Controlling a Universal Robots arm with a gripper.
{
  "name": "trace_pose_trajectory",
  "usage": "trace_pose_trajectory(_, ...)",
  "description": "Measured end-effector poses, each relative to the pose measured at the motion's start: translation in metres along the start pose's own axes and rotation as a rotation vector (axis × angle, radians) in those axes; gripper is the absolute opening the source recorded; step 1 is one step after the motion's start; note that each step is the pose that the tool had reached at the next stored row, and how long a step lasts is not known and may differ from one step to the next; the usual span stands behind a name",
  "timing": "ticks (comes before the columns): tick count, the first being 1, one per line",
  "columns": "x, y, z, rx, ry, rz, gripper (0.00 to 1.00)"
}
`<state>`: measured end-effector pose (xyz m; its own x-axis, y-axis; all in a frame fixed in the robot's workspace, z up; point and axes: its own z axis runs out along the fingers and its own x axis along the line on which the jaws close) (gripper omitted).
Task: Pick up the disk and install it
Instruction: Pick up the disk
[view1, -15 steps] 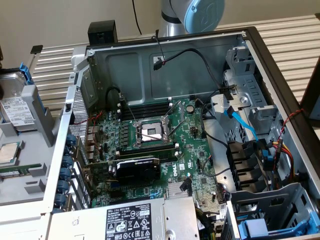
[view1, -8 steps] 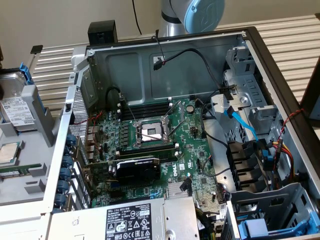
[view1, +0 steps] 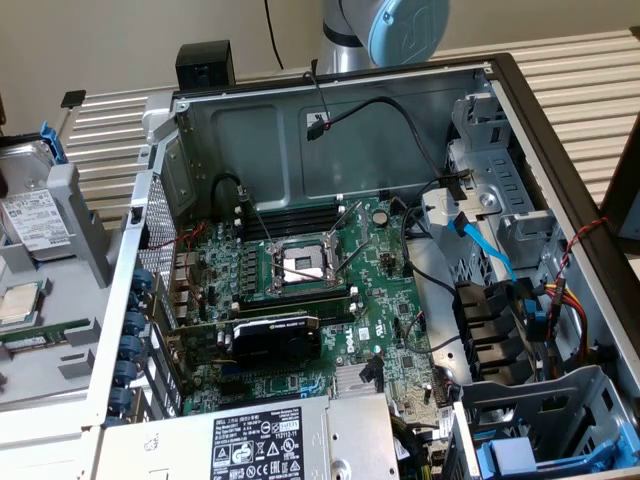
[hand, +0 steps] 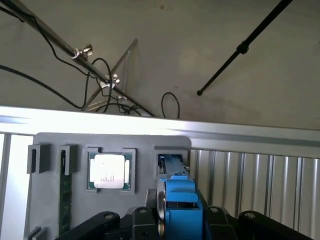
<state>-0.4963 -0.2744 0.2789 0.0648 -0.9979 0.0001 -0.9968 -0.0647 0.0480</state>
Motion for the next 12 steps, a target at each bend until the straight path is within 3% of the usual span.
trace_pose_trajectory(12, 0.0010, 0.0002, -0.0009, 0.0002, 0.0000, 0.000, 0.38)
